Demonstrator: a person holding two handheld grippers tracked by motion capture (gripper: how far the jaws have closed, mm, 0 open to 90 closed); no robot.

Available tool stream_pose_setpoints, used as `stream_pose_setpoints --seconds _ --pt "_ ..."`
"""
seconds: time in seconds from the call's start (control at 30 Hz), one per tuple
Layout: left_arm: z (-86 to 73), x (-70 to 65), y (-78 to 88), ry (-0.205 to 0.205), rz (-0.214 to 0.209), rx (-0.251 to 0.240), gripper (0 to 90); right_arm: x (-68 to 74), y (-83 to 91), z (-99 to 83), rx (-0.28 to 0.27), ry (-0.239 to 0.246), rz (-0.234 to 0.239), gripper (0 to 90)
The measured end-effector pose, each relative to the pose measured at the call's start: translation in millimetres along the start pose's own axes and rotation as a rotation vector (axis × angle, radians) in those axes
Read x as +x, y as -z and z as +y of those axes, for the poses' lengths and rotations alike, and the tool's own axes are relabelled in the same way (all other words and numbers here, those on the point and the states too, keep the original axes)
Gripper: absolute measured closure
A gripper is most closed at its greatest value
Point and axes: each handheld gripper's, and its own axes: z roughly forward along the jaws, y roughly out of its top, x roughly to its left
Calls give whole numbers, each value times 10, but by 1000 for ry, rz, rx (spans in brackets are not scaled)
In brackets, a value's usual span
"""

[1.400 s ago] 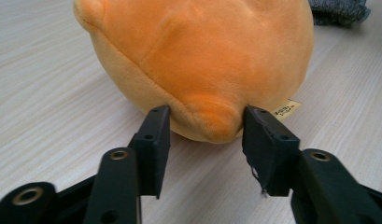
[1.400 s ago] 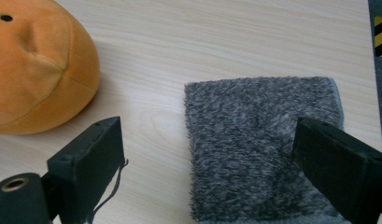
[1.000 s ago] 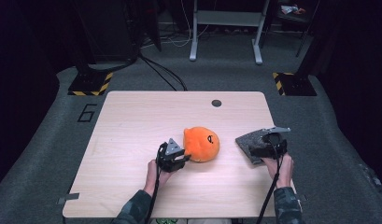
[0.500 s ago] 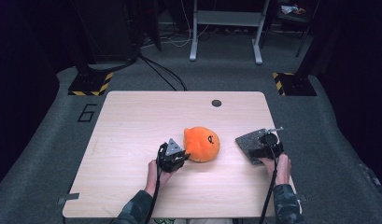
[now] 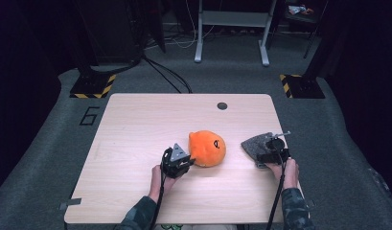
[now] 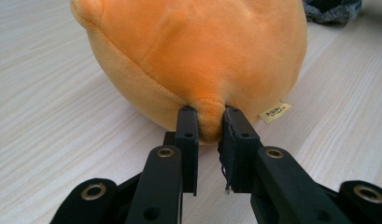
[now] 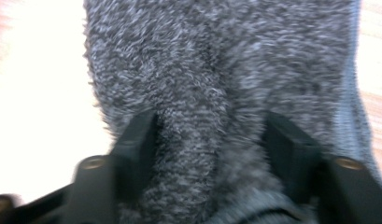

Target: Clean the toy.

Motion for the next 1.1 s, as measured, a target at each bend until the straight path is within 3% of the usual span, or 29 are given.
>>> stream_pose_setpoints --seconds 0.2,0.33,0.4,0.57,0.63,0.73,0.87,0.97,1.1 --pt "-13 -3 9 -8 -10 2 780 5 23 -37 -34 -23 7 623" --pt "-21 3 4 4 -9 -5 778 21 29 -90 -75 -40 8 692" --pt "-21 5 4 2 -8 -5 778 -2 27 -109 -99 -28 8 708" --pt "-6 8 8 7 -13 8 779 -27 88 -130 -147 -71 20 720" --pt "2 0 9 0 -1 7 779 -23 162 -120 -179 -62 31 721" --pt "-2 1 -1 25 -2 -12 779 16 283 -80 -204 -43 46 721" --pt "-7 26 -7 57 -18 -22 779 69 387 -42 -225 -19 49 719" --pt "-15 20 3 64 -20 -19 779 94 423 -19 -226 -36 63 719" --pt "-48 9 5 70 -18 -27 779 138 456 60 -217 0 62 719"
